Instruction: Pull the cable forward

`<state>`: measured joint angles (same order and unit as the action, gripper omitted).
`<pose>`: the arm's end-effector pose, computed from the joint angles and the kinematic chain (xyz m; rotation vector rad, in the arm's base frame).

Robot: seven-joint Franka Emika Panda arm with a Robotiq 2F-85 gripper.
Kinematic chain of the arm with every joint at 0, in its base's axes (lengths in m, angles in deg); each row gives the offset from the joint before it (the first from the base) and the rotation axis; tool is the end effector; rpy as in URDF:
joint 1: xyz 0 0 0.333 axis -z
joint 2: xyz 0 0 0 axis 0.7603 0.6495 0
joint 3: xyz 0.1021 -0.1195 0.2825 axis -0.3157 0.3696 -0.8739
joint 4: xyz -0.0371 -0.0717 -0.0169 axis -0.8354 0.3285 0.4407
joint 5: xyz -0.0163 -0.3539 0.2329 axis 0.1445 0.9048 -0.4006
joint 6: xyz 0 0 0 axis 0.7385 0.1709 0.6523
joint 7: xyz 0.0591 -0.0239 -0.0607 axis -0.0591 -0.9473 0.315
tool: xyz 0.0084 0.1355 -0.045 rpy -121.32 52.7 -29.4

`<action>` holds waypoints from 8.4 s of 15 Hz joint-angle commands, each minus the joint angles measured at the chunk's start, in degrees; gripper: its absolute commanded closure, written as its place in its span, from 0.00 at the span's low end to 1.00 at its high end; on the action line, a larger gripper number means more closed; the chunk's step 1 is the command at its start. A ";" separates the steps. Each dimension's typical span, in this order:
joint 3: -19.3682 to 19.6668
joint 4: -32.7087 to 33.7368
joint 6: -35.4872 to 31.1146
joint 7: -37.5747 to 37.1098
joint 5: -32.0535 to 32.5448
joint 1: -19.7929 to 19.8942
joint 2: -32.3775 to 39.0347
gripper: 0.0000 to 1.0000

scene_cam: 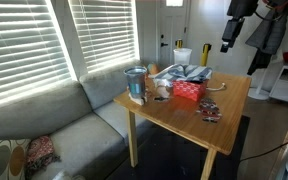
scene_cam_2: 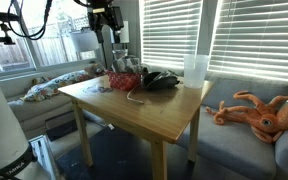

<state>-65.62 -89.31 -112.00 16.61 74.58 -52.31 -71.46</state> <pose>0.3711 0.0214 0.5266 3.1066 0.2608 0.2017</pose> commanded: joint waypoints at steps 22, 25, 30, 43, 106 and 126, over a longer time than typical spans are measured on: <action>7.02 -1.40 -0.49 -2.26 0.84 7.02 6.23 0.00; 8.16 -3.76 -2.20 -5.09 0.96 10.51 8.89 0.00; 8.24 -5.85 -7.68 -8.70 0.44 13.18 11.02 0.00; 7.72 -5.23 -10.99 -17.97 -1.73 13.75 20.98 0.00; 17.97 2.35 0.20 -46.50 17.98 32.89 27.98 0.95; 20.54 0.03 -12.26 -45.77 14.90 30.88 21.90 0.26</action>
<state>-44.85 -86.73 -123.71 -33.15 90.73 -20.31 -43.18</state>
